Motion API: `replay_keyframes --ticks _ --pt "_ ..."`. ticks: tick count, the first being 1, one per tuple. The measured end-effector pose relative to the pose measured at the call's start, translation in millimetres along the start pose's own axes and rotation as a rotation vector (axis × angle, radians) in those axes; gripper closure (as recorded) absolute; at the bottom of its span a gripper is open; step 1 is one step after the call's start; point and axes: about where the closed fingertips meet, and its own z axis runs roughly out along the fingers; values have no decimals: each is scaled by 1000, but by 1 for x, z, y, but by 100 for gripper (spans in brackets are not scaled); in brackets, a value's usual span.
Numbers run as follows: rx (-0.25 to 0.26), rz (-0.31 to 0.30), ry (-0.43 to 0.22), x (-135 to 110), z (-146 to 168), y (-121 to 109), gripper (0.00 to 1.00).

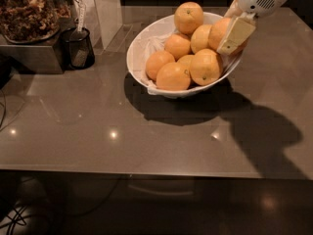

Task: Pick orange from white bowl

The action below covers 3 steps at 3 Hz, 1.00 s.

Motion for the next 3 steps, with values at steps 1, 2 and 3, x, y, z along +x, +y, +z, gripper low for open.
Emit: replay_keyframes --ticks 1,2,3 --pt "0 0 0 0 0 0 89" --pt "0 0 0 0 0 0 100" --pt "-1 -10 -55 -10 -13 1 100"
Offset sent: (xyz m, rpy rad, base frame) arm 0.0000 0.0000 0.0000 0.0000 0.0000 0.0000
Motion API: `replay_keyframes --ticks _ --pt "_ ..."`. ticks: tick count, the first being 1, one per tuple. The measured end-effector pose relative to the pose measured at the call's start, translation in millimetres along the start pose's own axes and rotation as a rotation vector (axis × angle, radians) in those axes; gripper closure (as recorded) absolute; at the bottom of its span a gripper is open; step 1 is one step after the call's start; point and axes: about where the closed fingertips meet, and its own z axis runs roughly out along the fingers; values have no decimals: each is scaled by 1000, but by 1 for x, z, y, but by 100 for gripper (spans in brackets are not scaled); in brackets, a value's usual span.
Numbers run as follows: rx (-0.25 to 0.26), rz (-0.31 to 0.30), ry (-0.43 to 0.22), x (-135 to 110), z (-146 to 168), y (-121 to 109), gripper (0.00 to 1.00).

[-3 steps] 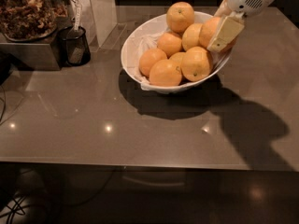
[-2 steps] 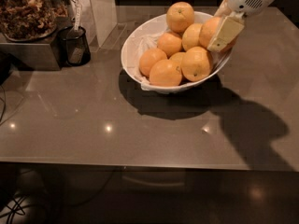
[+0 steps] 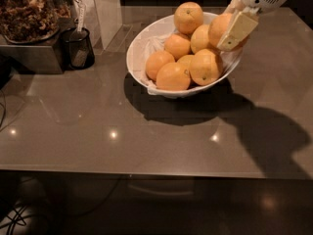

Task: Pick orange from white bowl

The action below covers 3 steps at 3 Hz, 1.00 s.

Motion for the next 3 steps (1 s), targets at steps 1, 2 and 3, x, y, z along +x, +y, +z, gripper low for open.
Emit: replay_keyframes --ticks 1,2,3 --pt "-13 -36 -132 -17 -29 7 100" --pt "-36 -87 -292 -37 -66 21 100" --pt "-44 -87 -408 -42 -93 35 100"
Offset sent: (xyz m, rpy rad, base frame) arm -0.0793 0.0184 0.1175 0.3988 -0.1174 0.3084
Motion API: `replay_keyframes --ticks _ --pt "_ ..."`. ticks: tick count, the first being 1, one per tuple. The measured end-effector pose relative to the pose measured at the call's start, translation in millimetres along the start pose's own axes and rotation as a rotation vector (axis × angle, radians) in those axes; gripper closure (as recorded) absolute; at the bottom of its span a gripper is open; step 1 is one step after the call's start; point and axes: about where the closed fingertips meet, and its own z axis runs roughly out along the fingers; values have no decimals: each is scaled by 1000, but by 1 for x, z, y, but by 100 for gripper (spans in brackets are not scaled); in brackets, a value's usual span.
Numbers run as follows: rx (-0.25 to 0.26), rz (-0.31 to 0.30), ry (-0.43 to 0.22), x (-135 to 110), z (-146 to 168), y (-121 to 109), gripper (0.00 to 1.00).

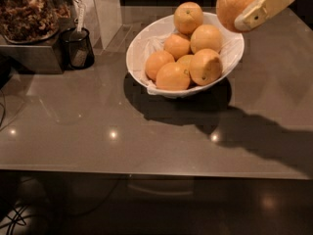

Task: Pick orange from white bowl

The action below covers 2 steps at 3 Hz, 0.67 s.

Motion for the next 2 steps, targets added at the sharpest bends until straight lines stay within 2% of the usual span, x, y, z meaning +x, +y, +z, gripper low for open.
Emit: replay_keyframes --ticks 1,2 --pt "56 19 -52 -5 -30 19 100" --pt "114 73 -91 5 -48 39 100"
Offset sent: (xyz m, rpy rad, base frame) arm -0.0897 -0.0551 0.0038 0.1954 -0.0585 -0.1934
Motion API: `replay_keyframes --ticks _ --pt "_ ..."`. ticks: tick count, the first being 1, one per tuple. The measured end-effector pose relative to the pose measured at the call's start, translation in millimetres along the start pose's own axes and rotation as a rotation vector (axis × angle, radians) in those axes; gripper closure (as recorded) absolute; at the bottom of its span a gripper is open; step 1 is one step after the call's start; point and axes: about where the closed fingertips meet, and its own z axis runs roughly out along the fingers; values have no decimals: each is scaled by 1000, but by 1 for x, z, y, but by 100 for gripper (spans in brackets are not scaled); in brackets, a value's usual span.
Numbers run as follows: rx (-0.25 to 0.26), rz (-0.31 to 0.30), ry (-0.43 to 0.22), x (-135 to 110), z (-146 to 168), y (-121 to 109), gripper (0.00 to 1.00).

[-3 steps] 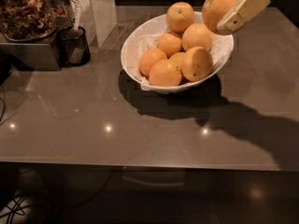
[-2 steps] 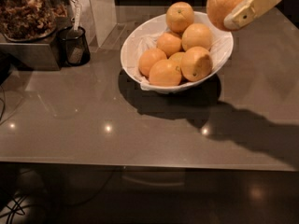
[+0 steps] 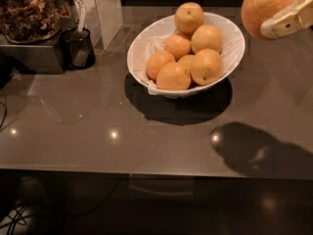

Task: Pick orange from white bowl

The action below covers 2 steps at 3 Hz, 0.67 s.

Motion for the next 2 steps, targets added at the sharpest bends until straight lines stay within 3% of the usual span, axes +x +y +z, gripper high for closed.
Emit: replay_keyframes --ticks 1,2 --pt "42 74 -17 23 -14 19 100" --pt "42 74 -17 23 -14 19 100"
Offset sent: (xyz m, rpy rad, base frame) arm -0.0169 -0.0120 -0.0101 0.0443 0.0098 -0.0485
